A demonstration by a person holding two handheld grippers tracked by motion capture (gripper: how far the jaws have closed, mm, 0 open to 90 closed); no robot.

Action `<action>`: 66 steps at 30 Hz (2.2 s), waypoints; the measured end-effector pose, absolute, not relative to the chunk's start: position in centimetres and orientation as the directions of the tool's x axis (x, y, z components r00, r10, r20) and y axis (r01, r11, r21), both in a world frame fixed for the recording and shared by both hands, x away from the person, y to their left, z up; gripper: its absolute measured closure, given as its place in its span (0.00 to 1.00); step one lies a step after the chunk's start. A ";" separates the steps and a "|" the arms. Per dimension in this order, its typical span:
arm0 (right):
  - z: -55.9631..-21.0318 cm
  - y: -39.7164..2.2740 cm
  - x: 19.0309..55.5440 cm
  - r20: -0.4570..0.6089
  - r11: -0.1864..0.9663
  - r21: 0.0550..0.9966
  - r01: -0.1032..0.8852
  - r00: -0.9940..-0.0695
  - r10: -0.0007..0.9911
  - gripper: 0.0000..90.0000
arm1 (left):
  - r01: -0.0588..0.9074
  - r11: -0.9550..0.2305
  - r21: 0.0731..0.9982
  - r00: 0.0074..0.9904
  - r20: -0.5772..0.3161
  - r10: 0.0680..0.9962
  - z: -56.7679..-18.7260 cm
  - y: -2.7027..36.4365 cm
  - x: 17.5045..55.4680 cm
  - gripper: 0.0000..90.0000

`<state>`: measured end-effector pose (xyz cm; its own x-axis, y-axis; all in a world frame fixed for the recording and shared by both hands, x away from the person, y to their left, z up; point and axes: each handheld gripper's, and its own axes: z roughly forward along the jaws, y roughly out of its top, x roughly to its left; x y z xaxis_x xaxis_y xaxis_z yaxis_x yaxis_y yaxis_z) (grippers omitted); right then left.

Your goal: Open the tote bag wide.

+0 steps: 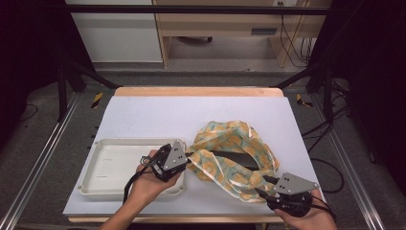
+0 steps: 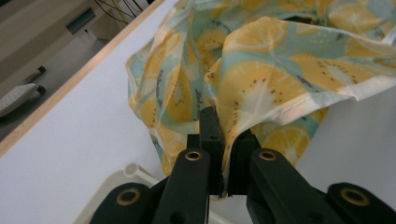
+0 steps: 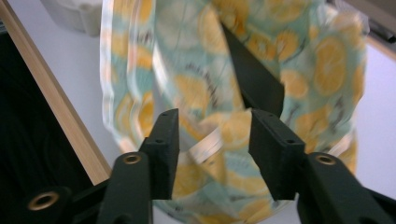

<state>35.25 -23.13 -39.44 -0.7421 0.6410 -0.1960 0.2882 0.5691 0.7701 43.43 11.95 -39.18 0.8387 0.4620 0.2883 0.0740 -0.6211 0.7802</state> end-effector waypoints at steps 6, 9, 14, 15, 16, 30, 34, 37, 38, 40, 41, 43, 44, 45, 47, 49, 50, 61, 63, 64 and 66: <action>-36.6 -22.5 36.7 -0.188 0.546 0.798 0.254 -0.757 0.626 0.53 | 0.067 -0.643 0.763 0.862 0.281 0.423 -40.3 12.6 42.6 0.97; -36.1 -21.9 38.3 -0.201 0.566 0.784 0.257 -0.757 0.621 0.54 | 0.050 -0.661 0.749 0.870 0.293 0.398 -40.6 12.8 42.2 0.97; -38.2 -21.4 41.4 -0.189 0.625 0.712 0.320 -0.770 0.609 0.53 | 0.032 -0.678 0.735 0.873 0.309 0.377 -40.8 13.2 41.7 0.97; -38.8 -21.5 41.6 -0.186 0.634 0.698 0.332 -0.771 0.609 0.52 | 0.035 -0.673 0.739 0.873 0.305 0.381 -40.9 13.3 41.7 0.97; -39.3 -21.6 41.8 -0.176 0.637 0.692 0.340 -0.776 0.606 0.50 | 0.033 -0.676 0.736 0.873 0.308 0.378 -41.0 13.4 41.6 0.97; -42.4 -23.8 39.6 -0.160 0.593 0.700 0.399 -0.721 0.674 0.37 | 0.036 -0.684 0.729 0.880 0.302 0.368 -41.8 12.8 40.9 0.96; -40.1 -23.9 40.6 -0.195 0.564 0.735 0.375 -0.681 0.706 0.39 | 0.036 -0.680 0.732 0.883 0.296 0.365 -42.1 12.5 40.7 0.96; -39.0 -24.3 42.2 -0.213 0.543 0.744 0.389 -0.632 0.745 0.39 | 0.039 -0.679 0.733 0.885 0.290 0.364 -42.4 12.4 40.6 0.96; -38.9 -24.5 42.9 -0.206 0.531 0.743 0.407 -0.616 0.760 0.39 | 0.040 -0.678 0.734 0.887 0.287 0.363 -42.5 12.3 40.6 0.96; -39.3 -24.7 44.4 -0.186 0.526 0.724 0.447 -0.607 0.772 0.40 | 0.038 -0.674 0.738 0.887 0.286 0.363 -42.7 12.2 40.6 0.96; -39.6 -24.7 45.0 -0.188 0.532 0.712 0.459 -0.605 0.774 0.44 | 0.038 -0.674 0.738 0.887 0.286 0.363 -42.8 12.2 40.5 0.96; -40.2 -24.7 46.1 -0.165 0.532 0.686 0.496 -0.607 0.778 0.63 | 0.036 -0.673 0.739 0.887 0.286 0.362 -42.8 12.3 40.4 0.96; -40.3 -24.7 46.5 -0.165 0.533 0.685 0.497 -0.606 0.778 0.75 | 0.038 -0.672 0.739 0.889 0.283 0.361 -42.8 12.3 40.3 0.96; -40.4 -24.8 46.9 -0.161 0.527 0.683 0.506 -0.599 0.784 0.84 | 0.042 -0.671 0.740 0.891 0.277 0.361 -42.9 12.3 40.3 0.96; -40.5 -24.9 47.9 -0.166 0.522 0.676 0.520 -0.583 0.796 0.95 | 0.046 -0.676 0.736 0.893 0.272 0.357 -42.9 12.2 40.2 0.97; -40.6 -25.2 48.9 -0.156 0.508 0.672 0.539 -0.567 0.809 0.99 | 0.058 -0.682 0.729 0.901 0.256 0.350 -43.0 12.1 40.0 0.98; -40.7 -25.4 49.5 -0.146 0.497 0.672 0.549 -0.560 0.816 1.00 | 0.059 -0.688 0.724 0.904 0.254 0.344 -43.0 12.1 39.9 0.98; -41.9 -25.4 53.1 -0.176 0.484 0.663 0.572 -0.509 0.843 1.00 | 0.044 -0.716 0.696 0.916 0.257 0.307 -43.1 12.0 38.6 1.00; -41.7 -25.2 53.1 -0.193 0.488 0.671 0.559 -0.503 0.842 1.00 | 0.042 -0.720 0.692 0.918 0.258 0.302 -43.3 12.0 38.6 1.00; -41.6 -25.1 53.1 -0.194 0.480 0.678 0.556 -0.495 0.847 1.00 | 0.039 -0.724 0.689 0.919 0.261 0.297 -43.3 12.0 38.5 1.00; -41.5 -25.2 53.3 -0.195 0.467 0.686 0.558 -0.477 0.857 1.00 | 0.027 -0.731 0.682 0.916 0.276 0.292 -43.4 11.9 38.4 1.00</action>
<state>53.25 -25.20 -41.50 -0.4767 0.8571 -0.1951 0.5578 0.4665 0.6864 38.43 11.94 -43.38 0.9157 0.2919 0.2761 0.0275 -0.7311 0.6818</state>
